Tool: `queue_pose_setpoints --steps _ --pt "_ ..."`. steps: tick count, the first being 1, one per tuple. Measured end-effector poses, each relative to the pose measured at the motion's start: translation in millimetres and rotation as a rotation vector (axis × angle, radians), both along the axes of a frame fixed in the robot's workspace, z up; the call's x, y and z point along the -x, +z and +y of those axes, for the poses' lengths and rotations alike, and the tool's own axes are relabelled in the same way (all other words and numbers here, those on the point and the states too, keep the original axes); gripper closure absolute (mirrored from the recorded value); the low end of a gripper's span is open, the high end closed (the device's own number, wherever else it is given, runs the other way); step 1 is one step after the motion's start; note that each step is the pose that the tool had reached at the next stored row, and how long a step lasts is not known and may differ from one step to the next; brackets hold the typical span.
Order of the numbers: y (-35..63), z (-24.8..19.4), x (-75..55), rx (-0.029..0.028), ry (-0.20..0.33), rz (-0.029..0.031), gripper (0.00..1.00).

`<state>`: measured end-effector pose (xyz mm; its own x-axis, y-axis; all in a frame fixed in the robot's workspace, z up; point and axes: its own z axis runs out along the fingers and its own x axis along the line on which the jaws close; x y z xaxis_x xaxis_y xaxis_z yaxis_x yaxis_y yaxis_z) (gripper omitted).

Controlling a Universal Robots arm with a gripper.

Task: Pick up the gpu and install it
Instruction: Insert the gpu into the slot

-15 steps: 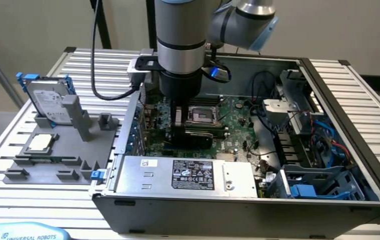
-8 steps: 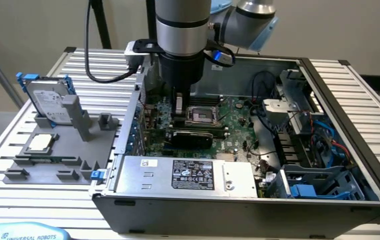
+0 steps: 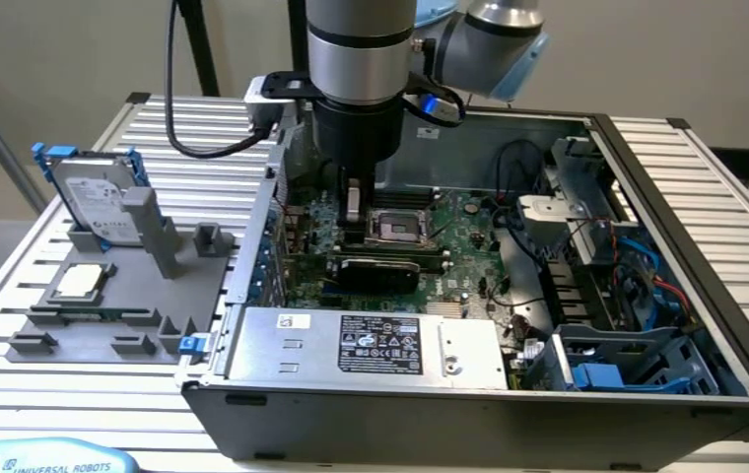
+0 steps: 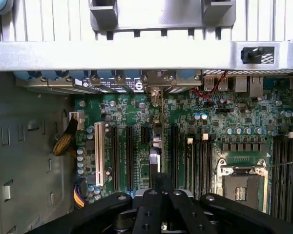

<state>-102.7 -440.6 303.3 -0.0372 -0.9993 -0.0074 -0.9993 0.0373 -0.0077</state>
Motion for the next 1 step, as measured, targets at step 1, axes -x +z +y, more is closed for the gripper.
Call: queue_pose_setpoints --steps 1 --pt "0.0 0.0 0.0 -0.0001 0.000 0.0000 0.89"
